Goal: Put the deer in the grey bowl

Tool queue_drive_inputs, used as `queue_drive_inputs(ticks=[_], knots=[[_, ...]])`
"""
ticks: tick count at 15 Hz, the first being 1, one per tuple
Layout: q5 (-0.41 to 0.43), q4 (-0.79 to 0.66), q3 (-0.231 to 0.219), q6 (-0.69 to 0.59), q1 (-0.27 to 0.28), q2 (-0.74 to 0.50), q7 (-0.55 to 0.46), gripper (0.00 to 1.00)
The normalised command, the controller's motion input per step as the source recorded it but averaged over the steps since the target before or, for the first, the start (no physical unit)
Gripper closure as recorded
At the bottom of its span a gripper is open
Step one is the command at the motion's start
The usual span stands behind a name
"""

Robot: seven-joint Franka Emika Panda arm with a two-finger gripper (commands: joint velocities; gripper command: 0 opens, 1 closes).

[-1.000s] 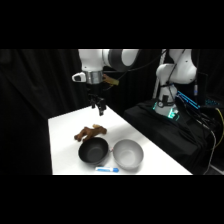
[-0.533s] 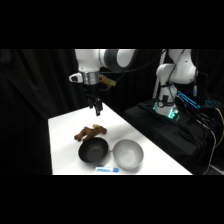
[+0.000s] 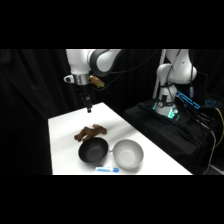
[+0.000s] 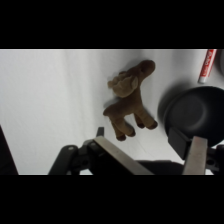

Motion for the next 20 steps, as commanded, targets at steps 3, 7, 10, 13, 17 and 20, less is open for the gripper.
queue_drive_inputs(ticks=[3, 7, 10, 13, 17, 20], knots=[[0.204, 0.12, 0.063, 0.27, -0.115, 0.29, -0.25, 0.0], [0.144, 0.11, 0.087, 0.24, -0.111, 0.24, -0.24, 0.0], [0.15, 0.1, 0.114, 0.15, -0.12, 0.19, -0.24, 0.0], [0.16, 0.05, 0.128, 0.15, -0.102, 0.13, -0.22, 0.0], [0.137, -0.01, 0.12, 0.19, -0.07, 0.11, -0.2, 0.0], [0.113, -0.01, 0.095, 0.22, -0.071, 0.13, -0.2, 0.0]])
